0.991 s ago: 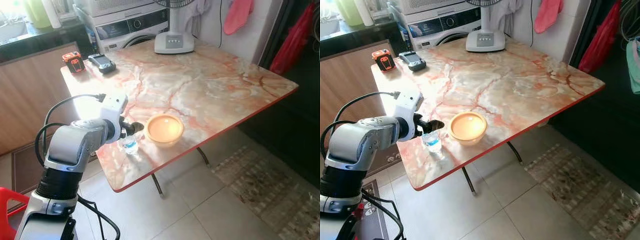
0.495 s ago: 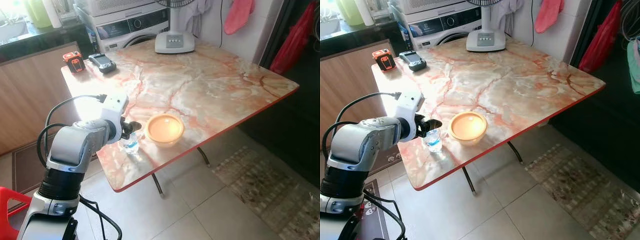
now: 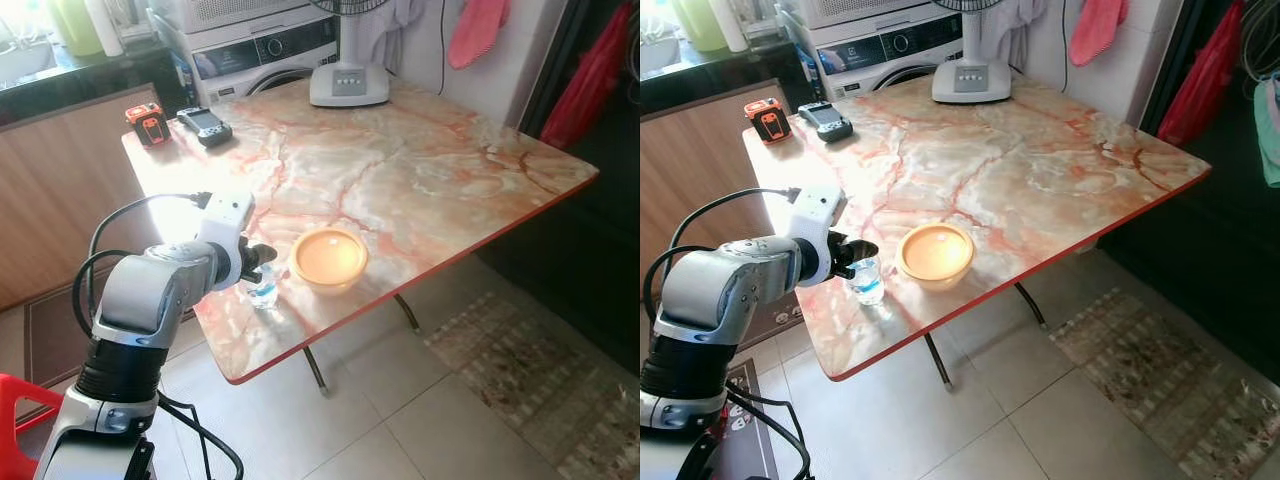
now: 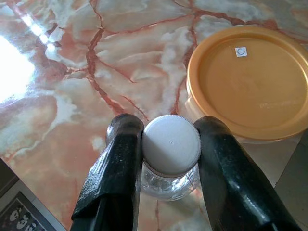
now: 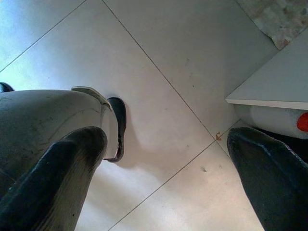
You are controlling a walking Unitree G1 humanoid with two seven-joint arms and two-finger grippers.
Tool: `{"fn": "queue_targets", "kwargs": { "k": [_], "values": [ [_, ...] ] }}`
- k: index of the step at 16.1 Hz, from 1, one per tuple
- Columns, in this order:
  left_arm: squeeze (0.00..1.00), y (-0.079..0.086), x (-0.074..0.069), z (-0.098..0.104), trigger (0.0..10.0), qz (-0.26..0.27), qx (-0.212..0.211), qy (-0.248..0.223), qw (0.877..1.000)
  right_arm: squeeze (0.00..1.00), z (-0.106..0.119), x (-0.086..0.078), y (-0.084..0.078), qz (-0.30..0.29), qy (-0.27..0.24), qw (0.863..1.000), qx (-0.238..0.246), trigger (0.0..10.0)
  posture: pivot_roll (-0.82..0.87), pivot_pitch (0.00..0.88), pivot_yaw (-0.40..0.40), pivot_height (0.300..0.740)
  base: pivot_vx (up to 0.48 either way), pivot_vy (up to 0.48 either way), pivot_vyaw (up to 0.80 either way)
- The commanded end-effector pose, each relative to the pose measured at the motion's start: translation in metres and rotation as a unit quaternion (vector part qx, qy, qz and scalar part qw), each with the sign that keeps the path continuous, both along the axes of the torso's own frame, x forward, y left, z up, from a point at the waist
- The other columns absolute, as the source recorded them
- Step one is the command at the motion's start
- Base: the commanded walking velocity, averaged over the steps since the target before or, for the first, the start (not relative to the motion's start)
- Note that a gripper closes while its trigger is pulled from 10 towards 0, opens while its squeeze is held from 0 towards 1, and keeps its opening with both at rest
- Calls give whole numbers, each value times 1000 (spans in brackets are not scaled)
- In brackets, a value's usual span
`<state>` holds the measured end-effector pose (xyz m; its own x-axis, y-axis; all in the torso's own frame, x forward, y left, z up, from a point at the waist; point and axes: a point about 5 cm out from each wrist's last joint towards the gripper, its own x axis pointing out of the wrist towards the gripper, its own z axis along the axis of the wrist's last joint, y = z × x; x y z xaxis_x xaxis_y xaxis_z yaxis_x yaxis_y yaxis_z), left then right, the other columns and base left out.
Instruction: Restocking fridge
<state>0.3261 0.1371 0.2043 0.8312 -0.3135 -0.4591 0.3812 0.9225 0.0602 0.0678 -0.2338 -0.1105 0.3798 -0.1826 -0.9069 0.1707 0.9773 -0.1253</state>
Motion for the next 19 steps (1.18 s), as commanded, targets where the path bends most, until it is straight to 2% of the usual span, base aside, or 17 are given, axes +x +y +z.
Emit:
{"fn": "queue_targets", "kwargs": {
  "k": [1,4,5,7,8,9,11,12,13,15,16,17,18,19],
  "values": [
    [0,8,-1,-4,0,17,16,9,1000,0,-3,-6,8,3,12,1000,15,10000,18,0,80,740,0,0,0],
    [0,10,-1,-4,0,20,20,4,1000,0,-3,-6,8,3,12,1000,16,10000,19,0,78,740,0,0,0],
    [0,13,0,-1,0,27,23,-11,999,0,-3,-5,8,3,12,1000,16,10000,19,5,75,740,0,0,0],
    [0,38,7,22,0,86,35,-75,993,0,-3,-5,8,2,11,1000,16,10000,32,3,71,740,0,0,0],
    [0,51,7,27,0,113,51,-88,988,0,-3,-5,9,3,11,1000,16,10000,37,6,72,740,0,0,0],
    [0,71,3,33,0,154,61,-101,981,0,-3,-4,9,8,10,1000,16,10000,45,8,69,740,0,0,0],
    [0,87,-1,28,0,181,59,-102,976,0,-3,-3,9,10,10,1000,16,10000,50,8,67,740,0,0,0],
    [0,102,-6,13,2824,201,80,-95,972,0,-3,-2,10,12,10,1000,17,10000,52,10,69,740,0,0,0],
    [0,112,-9,-1,10000,211,84,-88,970,0,-3,-2,10,17,10,1000,17,10000,59,8,70,740,0,0,0],
    [0,135,-26,-56,10000,231,100,-48,967,0,-3,-1,12,4,8,1000,26,10000,60,9,75,740,0,0,0],
    [0,150,-41,-101,10000,261,109,-10,959,0,-3,2,13,42,11,999,25,10000,45,9,81,740,0,0,0],
    [0,156,-58,-142,10000,267,129,30,955,0,-3,4,15,71,15,997,25,10000,40,4,83,740,0,0,0],
    [0,155,-67,-159,10000,261,141,40,954,0,-3,4,15,74,15,997,26,10000,38,8,85,740,0,0,0],
    [0,152,-75,-178,10000,265,127,45,955,0,-3,4,16,68,14,997,27,10000,32,7,87,740,0,0,0]
  ]
}}
